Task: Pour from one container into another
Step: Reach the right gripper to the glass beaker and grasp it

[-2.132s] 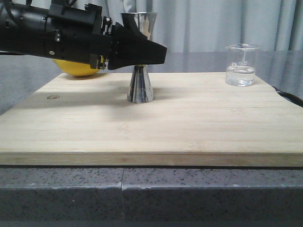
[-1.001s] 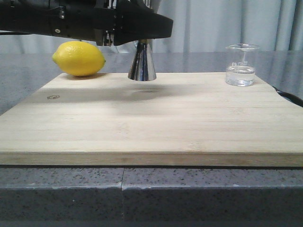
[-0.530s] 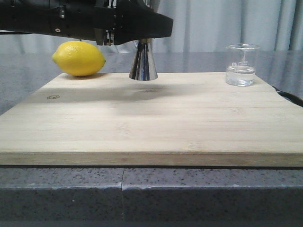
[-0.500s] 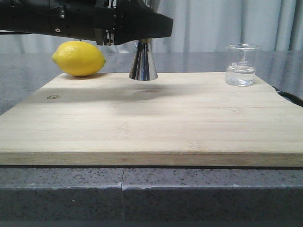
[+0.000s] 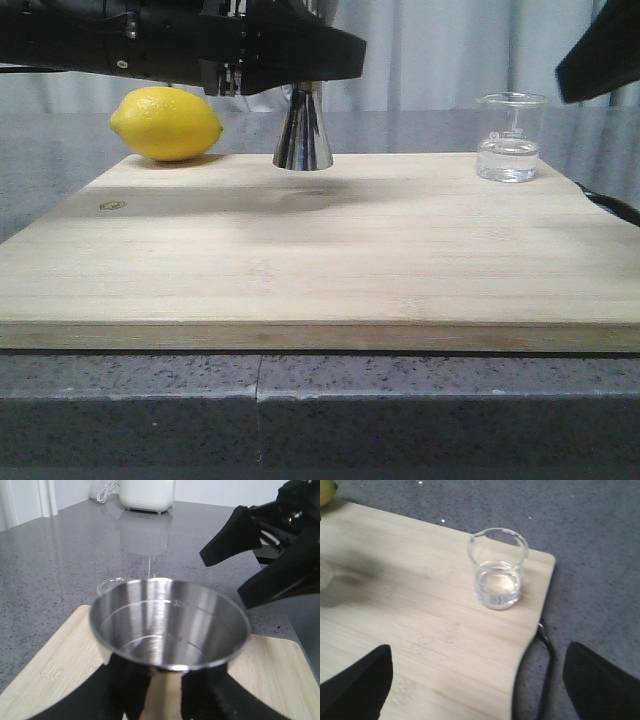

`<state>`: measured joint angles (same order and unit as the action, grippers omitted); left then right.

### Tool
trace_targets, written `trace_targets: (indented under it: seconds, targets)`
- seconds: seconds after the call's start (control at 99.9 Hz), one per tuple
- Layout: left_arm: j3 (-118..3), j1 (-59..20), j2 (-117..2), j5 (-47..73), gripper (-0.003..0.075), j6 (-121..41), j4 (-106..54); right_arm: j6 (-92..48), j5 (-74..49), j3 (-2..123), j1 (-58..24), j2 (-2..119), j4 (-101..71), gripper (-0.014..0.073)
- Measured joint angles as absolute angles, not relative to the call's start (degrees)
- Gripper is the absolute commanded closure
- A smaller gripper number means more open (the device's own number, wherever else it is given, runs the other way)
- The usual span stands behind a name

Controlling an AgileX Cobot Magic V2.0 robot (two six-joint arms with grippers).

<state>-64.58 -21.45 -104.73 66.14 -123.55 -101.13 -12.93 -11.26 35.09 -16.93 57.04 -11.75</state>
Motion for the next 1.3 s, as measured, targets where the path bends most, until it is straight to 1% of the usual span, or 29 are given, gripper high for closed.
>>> trace_targets:
  seconds: [0.11,0.34,0.601,0.761,1.111,1.181,1.301]
  targets:
    - [-64.6,-21.5,-104.7,66.1,0.0482,-123.6,-101.1,-12.9,0.0,31.3,-19.2,61.2,-12.3,-0.0035]
    - [-64.6,-21.5,-104.7,66.1,0.0482,-123.6,-101.1,-12.6,21.7,27.7,-20.6,70.1,-13.1,-0.0035]
    - [-64.6,-21.5,-104.7,66.1,0.0482,-123.6,-101.1,-9.6,36.9,27.6,-20.8,79.3,-13.2,-0.0035]
    - [-64.6,-21.5,-104.7,66.1,0.0482,-123.6,-101.1,-8.6,41.7,27.8,-20.8,82.8,-12.5,-0.0035]
    - [-64.6,-21.5,-104.7,66.1,0.0482,-123.6,-101.1,-8.2,46.3,30.9,-20.8,90.9,-11.9,-0.0031]
    - [-64.6,-21.5,-104.7,66.1,0.0482,-123.6,-101.1,-8.1,46.7,31.5,-20.8,92.0,-11.9,-0.0005]
    - [-64.6,-21.5,-104.7,66.1,0.0482,-123.6,-101.1,-8.0,47.4,32.2,-20.8,92.6,-11.9,0.0105]
